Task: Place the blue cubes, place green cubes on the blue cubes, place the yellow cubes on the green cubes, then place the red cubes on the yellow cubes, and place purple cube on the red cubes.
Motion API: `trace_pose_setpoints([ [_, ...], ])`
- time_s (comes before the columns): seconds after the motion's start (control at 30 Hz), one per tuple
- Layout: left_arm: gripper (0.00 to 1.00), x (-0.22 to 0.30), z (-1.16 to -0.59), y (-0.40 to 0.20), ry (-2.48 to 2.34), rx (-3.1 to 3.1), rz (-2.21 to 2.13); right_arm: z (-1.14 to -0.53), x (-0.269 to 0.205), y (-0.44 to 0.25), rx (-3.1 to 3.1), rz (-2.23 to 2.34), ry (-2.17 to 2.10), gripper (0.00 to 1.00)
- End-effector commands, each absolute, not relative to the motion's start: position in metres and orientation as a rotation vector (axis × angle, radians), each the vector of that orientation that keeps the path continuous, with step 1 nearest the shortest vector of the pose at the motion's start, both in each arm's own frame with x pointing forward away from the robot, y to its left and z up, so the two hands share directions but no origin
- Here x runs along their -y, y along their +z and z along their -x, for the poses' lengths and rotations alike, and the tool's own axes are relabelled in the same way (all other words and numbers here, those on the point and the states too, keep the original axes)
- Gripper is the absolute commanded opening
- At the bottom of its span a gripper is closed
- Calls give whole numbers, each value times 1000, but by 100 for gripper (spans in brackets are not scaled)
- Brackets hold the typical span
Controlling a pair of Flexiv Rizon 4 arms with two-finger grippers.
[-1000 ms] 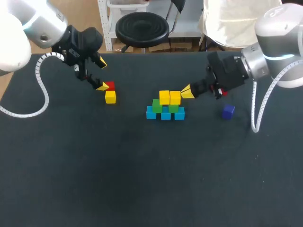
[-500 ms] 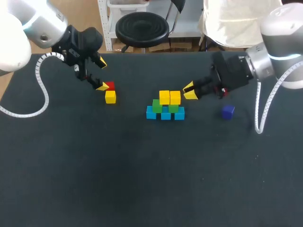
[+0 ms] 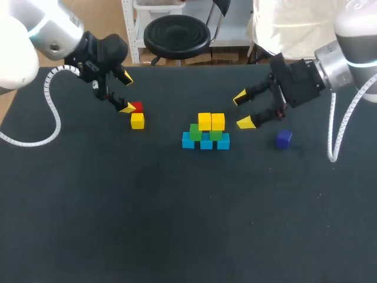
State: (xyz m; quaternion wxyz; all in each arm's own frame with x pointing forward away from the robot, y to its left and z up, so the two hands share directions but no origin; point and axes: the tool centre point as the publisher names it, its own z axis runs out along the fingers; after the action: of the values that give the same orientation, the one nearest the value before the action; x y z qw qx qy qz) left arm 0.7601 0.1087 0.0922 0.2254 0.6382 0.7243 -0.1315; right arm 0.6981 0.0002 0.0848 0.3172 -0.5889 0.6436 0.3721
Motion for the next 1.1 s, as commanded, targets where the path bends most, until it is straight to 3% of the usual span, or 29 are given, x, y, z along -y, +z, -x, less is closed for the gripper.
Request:
trace_pose_setpoints([
  [0.03, 100, -110, -760, 92, -365, -1991, -1761, -690, 6, 88, -1699, 1542, 961, 100],
  [0.53, 100, -110, -760, 92, -365, -1991, -1761, -686, 11, 91, -1708, 1566, 984, 100],
  [0.87, 100, -132, -784, 36, -372, -2051, -1864, -686, 11, 91, -1708, 1566, 984, 100],
  [1.1, 100, -132, -793, 30, -314, -2137, -1874, -686, 11, 91, -1708, 1566, 984, 100],
])
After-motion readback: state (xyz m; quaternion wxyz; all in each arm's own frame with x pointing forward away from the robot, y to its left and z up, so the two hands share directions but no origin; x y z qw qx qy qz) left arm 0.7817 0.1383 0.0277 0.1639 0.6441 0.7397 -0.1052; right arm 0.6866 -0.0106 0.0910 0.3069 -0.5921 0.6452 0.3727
